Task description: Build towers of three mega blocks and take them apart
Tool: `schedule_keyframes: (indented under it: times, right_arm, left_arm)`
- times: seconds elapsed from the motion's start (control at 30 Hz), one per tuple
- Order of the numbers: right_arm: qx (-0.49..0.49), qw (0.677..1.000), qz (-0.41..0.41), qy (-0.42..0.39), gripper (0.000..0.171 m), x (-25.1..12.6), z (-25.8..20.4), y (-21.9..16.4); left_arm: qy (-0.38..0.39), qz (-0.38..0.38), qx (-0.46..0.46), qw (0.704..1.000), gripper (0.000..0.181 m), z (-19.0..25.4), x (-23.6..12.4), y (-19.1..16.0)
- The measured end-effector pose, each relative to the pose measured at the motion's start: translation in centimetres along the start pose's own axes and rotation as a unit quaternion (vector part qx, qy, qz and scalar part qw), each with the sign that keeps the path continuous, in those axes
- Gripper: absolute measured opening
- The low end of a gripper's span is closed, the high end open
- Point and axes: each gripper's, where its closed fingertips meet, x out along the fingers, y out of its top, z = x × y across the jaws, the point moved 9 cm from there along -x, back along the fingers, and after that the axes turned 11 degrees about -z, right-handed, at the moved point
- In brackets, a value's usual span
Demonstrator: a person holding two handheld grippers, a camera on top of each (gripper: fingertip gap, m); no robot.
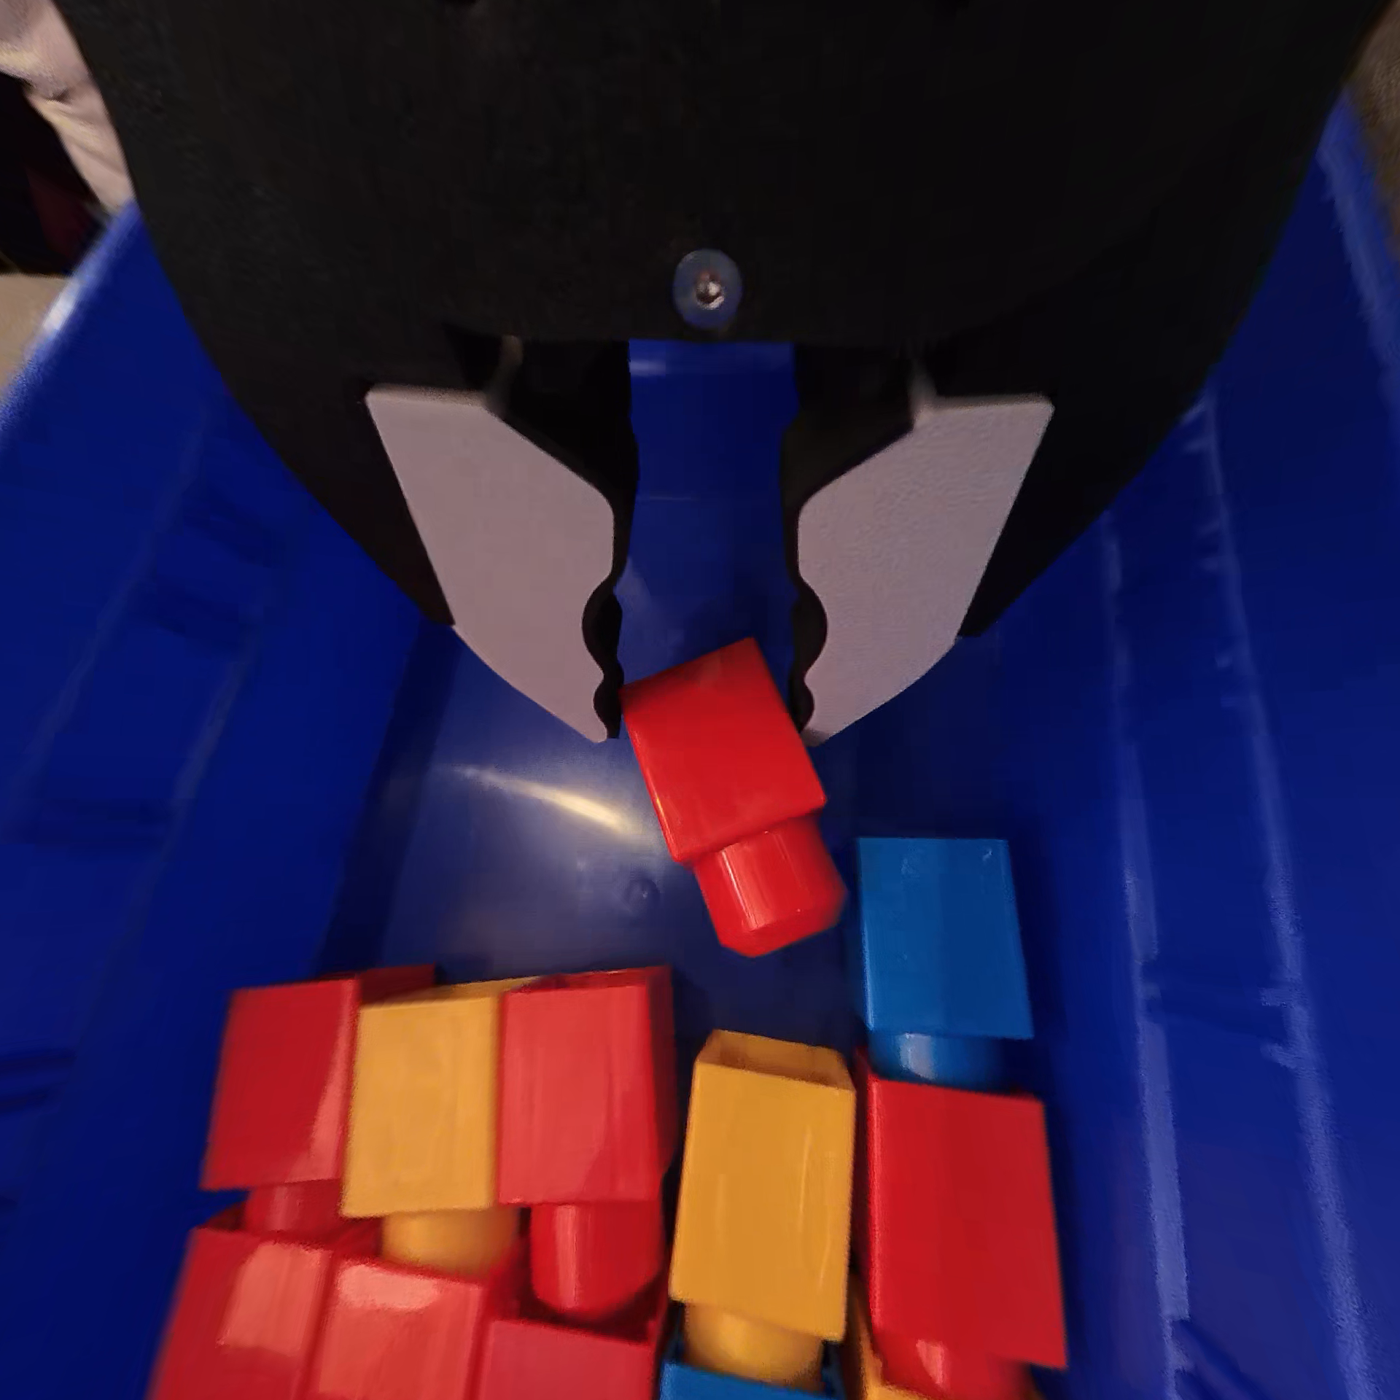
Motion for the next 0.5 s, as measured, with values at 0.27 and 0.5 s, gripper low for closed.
schedule_keyframes:
  times: [0.27, 0.5]
  right_arm:
    - [-0.025, 0.995, 0.05, 0.08, 0.038, 3.4, -1.9, 2.2]
    - [-0.105, 0.945, 0.155, 0.27, 0.049, 10.3, -7.6, 11.3]
  left_arm:
    - [-0.072, 0.254, 0.273, 0.925, 0.042, 7.3, -12.4, -2.9]
    - [-0.271, 0.346, 0.538, 0.719, 0.042, 26.5, -14.4, -9.3]
